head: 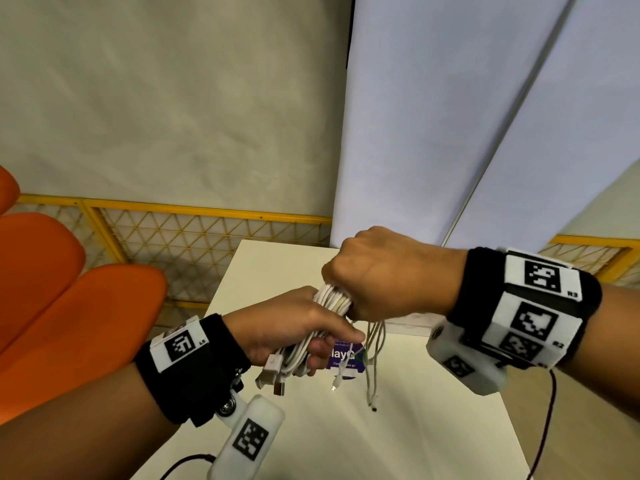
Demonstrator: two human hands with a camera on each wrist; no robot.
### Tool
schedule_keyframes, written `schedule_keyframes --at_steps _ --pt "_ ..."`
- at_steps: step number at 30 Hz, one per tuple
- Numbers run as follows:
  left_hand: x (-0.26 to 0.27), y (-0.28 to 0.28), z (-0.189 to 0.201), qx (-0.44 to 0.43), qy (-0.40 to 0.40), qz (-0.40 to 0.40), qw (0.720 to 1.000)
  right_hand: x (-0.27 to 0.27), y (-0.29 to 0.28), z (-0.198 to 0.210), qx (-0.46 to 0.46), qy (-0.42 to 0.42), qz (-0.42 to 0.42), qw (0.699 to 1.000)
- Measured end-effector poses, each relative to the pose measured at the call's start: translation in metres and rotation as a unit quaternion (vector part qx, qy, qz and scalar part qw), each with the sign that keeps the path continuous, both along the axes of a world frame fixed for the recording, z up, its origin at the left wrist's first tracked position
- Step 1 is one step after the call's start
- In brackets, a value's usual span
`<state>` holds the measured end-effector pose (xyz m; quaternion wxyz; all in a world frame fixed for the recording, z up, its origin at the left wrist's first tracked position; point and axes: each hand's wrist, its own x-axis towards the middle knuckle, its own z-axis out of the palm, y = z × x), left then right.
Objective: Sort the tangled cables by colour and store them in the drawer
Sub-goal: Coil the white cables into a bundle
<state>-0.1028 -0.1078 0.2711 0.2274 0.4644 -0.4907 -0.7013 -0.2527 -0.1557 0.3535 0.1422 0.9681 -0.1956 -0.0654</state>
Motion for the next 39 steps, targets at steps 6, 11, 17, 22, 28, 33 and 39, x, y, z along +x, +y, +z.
schedule_keyframes --at_steps 6,11,17,22,28,33,39 --pt "0.005 0.007 -0.007 -0.05 0.047 0.087 0.994 -0.016 -0.03 0.019 0.365 -0.103 -0.136 0.915" --pt "0.002 0.007 -0.009 -0.079 0.107 0.152 0.979 -0.021 -0.034 0.014 0.498 -0.157 -0.146 0.84" --pt "-0.008 -0.001 0.0 -0.112 0.163 0.227 0.954 -0.013 -0.019 -0.003 0.643 -0.346 -0.211 0.65" --pt "-0.02 -0.007 0.008 -0.145 0.207 0.293 0.922 -0.003 0.0 -0.018 0.61 -0.456 -0.218 0.611" --pt "-0.024 -0.007 0.003 -0.182 0.171 0.318 0.915 -0.002 0.013 -0.036 0.523 -0.485 -0.178 0.678" --pt "-0.031 -0.003 0.011 -0.212 0.159 0.294 0.918 -0.001 0.019 -0.038 0.516 -0.526 -0.212 0.643" --pt "-0.025 -0.001 0.02 -0.246 0.08 0.257 0.931 -0.003 0.019 -0.04 0.548 -0.505 -0.247 0.619"
